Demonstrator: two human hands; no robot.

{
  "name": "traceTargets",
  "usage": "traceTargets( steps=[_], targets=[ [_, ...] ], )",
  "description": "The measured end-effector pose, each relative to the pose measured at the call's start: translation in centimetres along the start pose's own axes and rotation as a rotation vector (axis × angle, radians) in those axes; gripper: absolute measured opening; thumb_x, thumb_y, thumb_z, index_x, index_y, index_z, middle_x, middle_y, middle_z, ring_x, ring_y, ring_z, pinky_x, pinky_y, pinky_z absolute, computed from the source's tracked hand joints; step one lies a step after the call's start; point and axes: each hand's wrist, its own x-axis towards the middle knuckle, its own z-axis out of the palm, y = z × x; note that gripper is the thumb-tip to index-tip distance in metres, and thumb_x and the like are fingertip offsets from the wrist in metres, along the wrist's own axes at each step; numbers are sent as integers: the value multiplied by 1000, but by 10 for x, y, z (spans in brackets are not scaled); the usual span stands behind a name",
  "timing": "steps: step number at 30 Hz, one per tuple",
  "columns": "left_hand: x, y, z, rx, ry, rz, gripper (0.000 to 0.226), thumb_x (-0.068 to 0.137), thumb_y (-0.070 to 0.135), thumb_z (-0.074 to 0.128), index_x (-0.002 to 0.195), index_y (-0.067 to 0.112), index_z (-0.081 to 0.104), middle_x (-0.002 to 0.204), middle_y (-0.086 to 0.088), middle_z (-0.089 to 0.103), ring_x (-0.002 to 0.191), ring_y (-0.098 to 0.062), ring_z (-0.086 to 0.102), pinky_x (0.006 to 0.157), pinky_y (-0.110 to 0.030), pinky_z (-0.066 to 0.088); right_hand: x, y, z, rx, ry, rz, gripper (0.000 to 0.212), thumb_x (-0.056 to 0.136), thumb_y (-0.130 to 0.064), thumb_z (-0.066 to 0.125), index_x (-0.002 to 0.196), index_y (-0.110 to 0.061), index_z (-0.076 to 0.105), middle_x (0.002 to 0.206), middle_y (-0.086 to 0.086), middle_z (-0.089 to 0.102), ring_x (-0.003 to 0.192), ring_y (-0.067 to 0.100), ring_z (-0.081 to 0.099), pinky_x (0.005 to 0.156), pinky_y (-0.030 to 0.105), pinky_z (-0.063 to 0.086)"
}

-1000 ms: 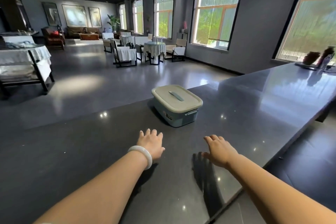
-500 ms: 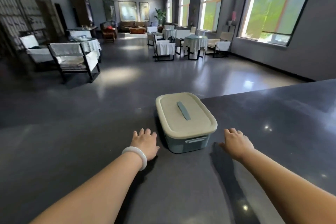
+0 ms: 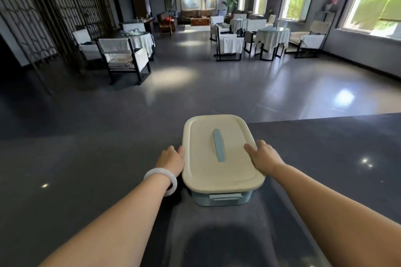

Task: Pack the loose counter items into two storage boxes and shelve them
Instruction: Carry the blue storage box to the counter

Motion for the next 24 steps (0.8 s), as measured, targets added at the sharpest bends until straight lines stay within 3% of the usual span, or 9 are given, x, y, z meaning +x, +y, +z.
traceTargets(
  steps=[3, 7, 11, 17, 24],
  targets=[
    [13, 5, 4, -82, -50, 3, 59, 102, 50, 28, 145, 10, 38, 142, -13, 47, 126, -31, 48, 92, -37, 36, 16, -5, 6, 79, -17, -10, 65, 94, -59, 40, 133, -7, 40, 123, 14, 56, 106, 32, 56, 87, 39, 47],
    [30, 5, 9, -141, -72, 27, 47, 102, 48, 32, 116, 7, 51, 111, -10, 58, 93, -25, 52, 76, -35, 36, 33, -7, 12, 188, -34, -9, 61, 94, -58, 43, 127, -7, 43, 112, 10, 60, 96, 28, 58, 79, 38, 48],
    [35, 5, 18, -220, -47, 41, 36, 102, 42, 35, 91, 10, 47, 86, -6, 52, 71, -18, 48, 60, -33, 33, 41, -3, 17, 270, -15, -20, 53, 94, -54, 46, 118, -7, 47, 100, 7, 59, 83, 21, 57, 66, 34, 42],
    [30, -2, 19, -258, -6, 50, 36, 103, 39, 36, 80, 12, 43, 77, -3, 47, 65, -17, 44, 57, -31, 31, 32, -6, 21, 308, -22, -19, 49, 98, -47, 45, 118, -3, 47, 95, 9, 57, 74, 18, 53, 55, 30, 38],
    [-2, -28, 6, -246, 24, 51, 36, 103, 37, 38, 79, 10, 43, 76, -4, 46, 64, -18, 43, 58, -31, 31, -12, -13, 30, 345, -48, -12, 46, 99, -44, 44, 120, -3, 45, 91, 5, 56, 73, 15, 53, 53, 27, 38]
  ],
)
